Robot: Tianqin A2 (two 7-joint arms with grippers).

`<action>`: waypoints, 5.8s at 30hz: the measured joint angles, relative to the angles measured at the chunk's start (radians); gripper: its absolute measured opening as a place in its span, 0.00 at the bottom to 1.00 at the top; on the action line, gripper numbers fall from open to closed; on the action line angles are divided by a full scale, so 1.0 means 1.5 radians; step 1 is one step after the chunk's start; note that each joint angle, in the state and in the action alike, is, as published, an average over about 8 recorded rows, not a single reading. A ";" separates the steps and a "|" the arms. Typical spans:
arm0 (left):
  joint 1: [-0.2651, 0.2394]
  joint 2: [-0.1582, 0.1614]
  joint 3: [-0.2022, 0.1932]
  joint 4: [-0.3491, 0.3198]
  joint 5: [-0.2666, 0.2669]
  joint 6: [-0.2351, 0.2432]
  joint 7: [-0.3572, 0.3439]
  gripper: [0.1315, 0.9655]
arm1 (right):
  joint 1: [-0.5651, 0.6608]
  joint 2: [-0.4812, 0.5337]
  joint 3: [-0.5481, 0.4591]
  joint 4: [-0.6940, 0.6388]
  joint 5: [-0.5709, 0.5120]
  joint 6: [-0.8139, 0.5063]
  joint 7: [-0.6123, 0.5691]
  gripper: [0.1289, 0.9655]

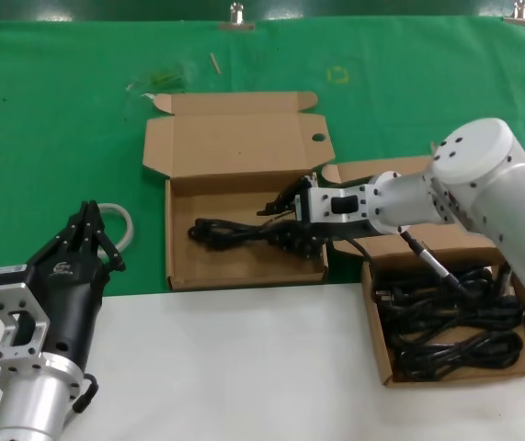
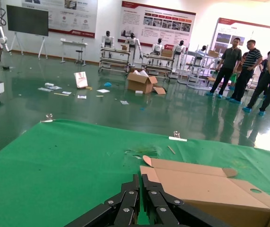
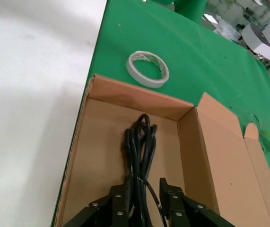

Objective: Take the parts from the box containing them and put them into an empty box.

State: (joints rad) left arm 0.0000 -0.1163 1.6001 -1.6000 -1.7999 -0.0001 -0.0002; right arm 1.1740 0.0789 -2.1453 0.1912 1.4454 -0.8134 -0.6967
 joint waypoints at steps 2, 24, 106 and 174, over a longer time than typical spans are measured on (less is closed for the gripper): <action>0.000 0.000 0.000 0.000 0.000 0.000 0.000 0.03 | -0.009 0.011 0.002 0.025 -0.004 -0.005 0.014 0.14; 0.000 0.000 0.000 0.000 0.000 0.000 0.000 0.03 | -0.294 0.171 0.172 0.519 0.134 0.048 0.182 0.48; 0.000 0.000 0.000 0.000 0.000 0.000 0.000 1.00 | -0.711 0.151 0.336 0.877 0.222 0.469 0.423 1.00; 0.000 0.000 0.000 0.000 0.000 0.000 0.000 1.00 | -0.767 0.148 0.357 0.925 0.233 0.526 0.455 1.00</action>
State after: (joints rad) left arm 0.0000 -0.1159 1.6000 -1.6000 -1.8000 0.0000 0.0000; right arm 0.0242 0.3013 -1.6094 1.5793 1.7950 -0.0246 -0.0140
